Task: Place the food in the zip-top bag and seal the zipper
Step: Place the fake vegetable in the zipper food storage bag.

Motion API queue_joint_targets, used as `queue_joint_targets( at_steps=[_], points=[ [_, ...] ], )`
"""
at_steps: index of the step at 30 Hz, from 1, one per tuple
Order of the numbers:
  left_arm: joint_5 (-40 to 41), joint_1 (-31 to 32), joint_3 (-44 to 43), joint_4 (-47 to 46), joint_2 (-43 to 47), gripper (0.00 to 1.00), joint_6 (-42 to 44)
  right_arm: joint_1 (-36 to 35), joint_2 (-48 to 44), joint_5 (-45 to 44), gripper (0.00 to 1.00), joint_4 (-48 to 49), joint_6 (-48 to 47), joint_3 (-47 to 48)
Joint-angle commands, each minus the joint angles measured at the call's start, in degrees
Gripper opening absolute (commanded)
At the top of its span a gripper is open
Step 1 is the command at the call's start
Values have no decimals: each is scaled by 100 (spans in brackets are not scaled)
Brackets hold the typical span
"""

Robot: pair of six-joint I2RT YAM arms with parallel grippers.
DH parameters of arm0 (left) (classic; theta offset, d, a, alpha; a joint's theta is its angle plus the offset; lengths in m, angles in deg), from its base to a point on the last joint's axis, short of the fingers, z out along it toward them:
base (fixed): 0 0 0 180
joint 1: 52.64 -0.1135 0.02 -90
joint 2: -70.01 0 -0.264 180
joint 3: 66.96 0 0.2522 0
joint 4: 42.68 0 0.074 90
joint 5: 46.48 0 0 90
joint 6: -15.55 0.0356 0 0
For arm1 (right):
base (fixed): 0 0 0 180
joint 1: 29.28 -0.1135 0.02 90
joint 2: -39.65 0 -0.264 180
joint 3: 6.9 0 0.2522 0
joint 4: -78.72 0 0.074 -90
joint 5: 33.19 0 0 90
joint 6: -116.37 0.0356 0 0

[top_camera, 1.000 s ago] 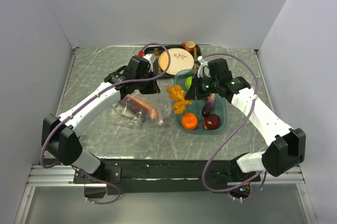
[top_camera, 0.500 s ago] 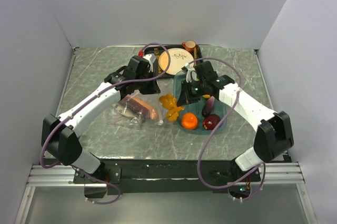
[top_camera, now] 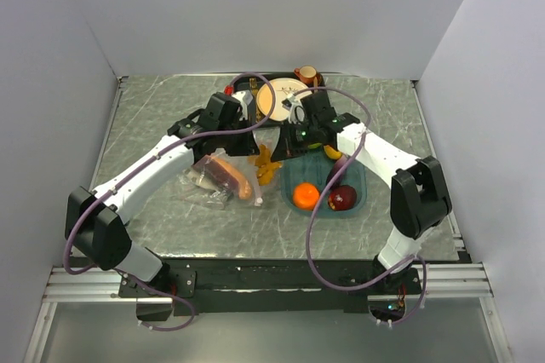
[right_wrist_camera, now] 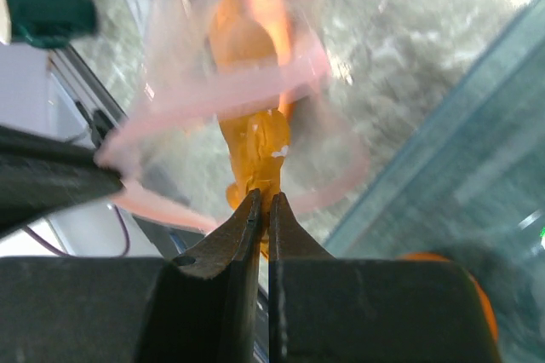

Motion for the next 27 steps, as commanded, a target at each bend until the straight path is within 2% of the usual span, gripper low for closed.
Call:
queue_joint_targets(
  at_steps=[1,14,17,18,22,24,27],
  points=[
    [-124,24,-140,-58,180,1,91,-146,114,127,4,606,407,303],
    [-37,24,-228,-102,276,1,12,-664,273,-689,12,1450,1259,22],
    [-1,24,-211,-154,329,1,-6,-761,264,-734,20,1591,1347,-127],
    [8,24,-211,-155,338,1,-14,-753,264,-760,32,1617,1365,-206],
    [78,24,-193,-155,365,1,-50,-744,194,-1006,58,1504,1295,-330],
    [26,15,-228,-163,373,1,-23,-726,88,-1260,66,1433,1304,-417],
    [69,15,-228,-234,400,1,-41,-577,-183,-1576,68,1354,1304,-592]
  ],
)
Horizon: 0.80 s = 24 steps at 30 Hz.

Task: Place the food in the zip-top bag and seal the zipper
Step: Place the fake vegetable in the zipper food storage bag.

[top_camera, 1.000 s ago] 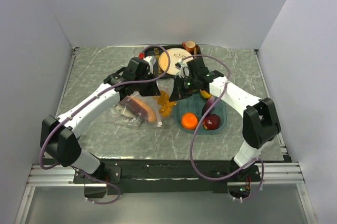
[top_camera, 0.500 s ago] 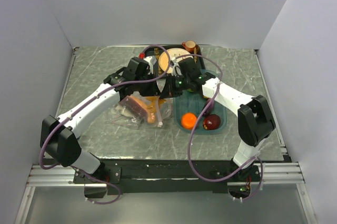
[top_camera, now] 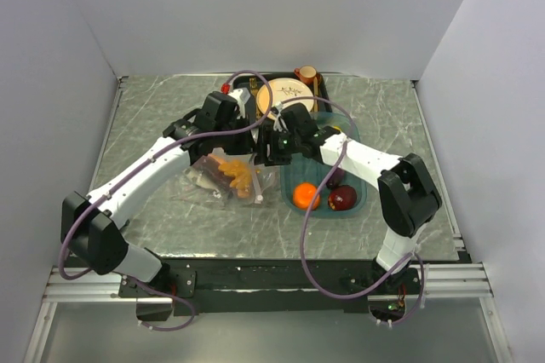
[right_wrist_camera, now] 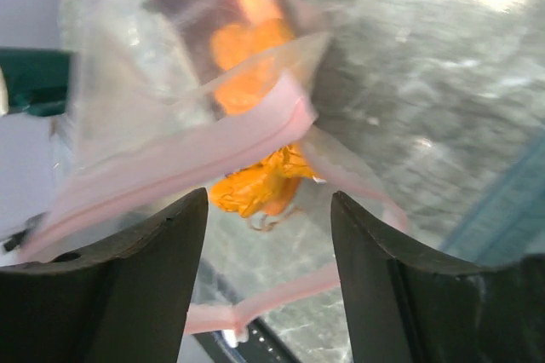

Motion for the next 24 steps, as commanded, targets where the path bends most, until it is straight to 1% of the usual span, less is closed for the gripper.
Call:
queue_joint_targets(
  at_steps=[1,3,4,6,7,9,12,13,14,16,17,19,22,24],
  points=[
    [12,19,-226,-214,216,1,-26,181,-549,-651,68,25,-8,-261],
    [47,19,-208,-197,207,1,-34,384,-891,-844,68,-80,-69,-401],
    [48,19,-174,-196,199,1,-26,471,-1023,-1106,71,-220,-69,-455],
    [39,19,-138,-214,164,1,-17,725,-1366,-1397,82,-335,-122,-664],
    [48,19,-103,-223,155,1,-25,814,-1463,-1695,83,-423,-122,-753],
    [30,19,-68,-258,128,1,-34,1120,-1718,-1908,83,-450,-61,-1059],
    [-233,19,28,-415,119,2,1,1368,-2017,-2566,84,-704,167,-1350],
    [-260,19,55,-468,120,1,-17,1438,-2122,-2733,85,-774,194,-1430],
    [-277,19,81,-486,128,1,-25,1430,-2393,-3152,87,-793,264,-1492],
    [-278,19,134,-504,137,1,-43,1430,-2911,-3506,86,-766,466,-1790],
    [-286,19,143,-487,163,1,-52,1430,-3045,-3647,100,-819,641,-1948],
    [-260,19,257,-582,268,1,-87,1552,-3178,-3343,100,-1002,511,-1984],
    [-199,19,503,-845,409,1,-192,1553,-3082,-3315,100,-1285,388,-1888],
    [-164,19,635,-934,524,1,-210,1588,-3029,-3367,100,-1206,431,-2019]
  ],
)
